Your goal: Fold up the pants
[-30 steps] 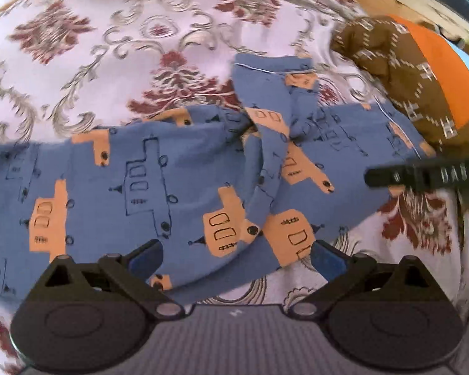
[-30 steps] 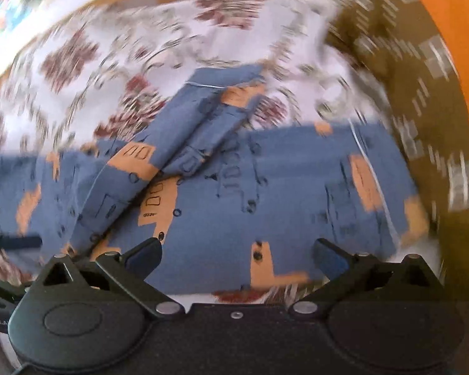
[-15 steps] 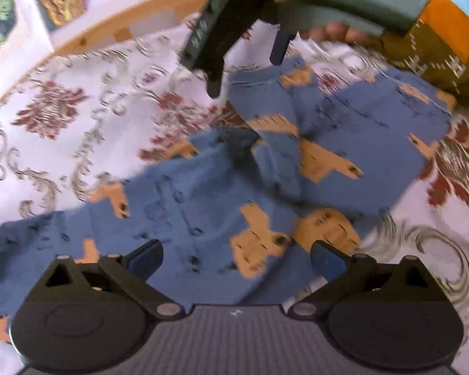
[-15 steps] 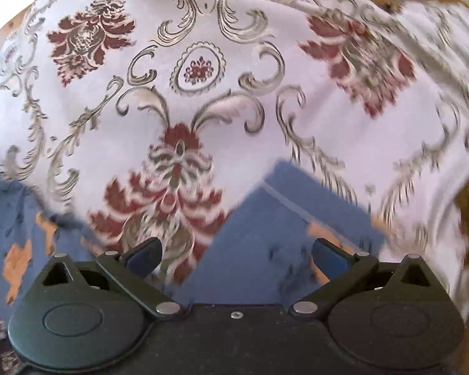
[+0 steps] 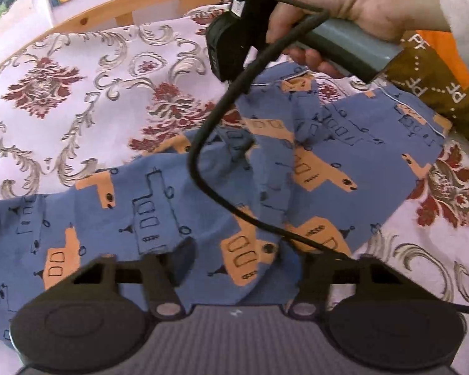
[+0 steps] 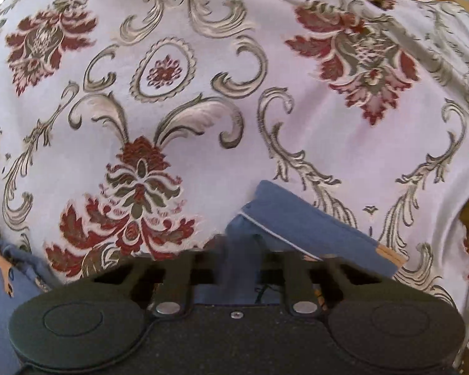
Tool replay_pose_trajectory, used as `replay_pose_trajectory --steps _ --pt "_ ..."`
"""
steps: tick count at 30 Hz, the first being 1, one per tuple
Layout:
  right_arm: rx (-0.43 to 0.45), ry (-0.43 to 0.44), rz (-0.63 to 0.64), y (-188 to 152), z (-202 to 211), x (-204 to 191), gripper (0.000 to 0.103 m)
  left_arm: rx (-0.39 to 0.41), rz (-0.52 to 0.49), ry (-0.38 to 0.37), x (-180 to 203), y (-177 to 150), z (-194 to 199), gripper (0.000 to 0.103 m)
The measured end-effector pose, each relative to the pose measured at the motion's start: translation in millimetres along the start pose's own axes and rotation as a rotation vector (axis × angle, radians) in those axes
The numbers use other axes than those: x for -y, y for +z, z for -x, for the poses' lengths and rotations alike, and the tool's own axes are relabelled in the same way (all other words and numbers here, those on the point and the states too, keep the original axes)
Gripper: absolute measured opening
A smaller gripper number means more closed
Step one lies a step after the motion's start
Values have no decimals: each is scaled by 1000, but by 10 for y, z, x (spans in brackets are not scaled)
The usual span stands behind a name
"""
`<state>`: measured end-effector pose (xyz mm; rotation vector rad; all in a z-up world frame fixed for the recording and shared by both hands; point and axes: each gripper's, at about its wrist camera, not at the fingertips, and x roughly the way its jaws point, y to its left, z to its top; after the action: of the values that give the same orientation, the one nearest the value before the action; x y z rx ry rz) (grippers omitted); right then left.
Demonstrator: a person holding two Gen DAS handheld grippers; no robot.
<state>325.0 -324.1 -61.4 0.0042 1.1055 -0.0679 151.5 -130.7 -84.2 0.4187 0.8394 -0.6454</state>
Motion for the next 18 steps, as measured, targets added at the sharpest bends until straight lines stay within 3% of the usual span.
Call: replay_pose_trajectory --steps 2,7,13,18 --pt "15 9 -4 -17 33 13 1 -2 -8 -22 15 -9 4 31" --pt "91 38 -76 -113 235 82 0 2 -37 -39 60 -34 29 9" --pt "309 37 -229 -569 994 348 0 -3 -79 -4 92 -43 47 3" --pt "432 -44 -352 -1308 1681 663 0 44 -165 62 151 -74 208 2"
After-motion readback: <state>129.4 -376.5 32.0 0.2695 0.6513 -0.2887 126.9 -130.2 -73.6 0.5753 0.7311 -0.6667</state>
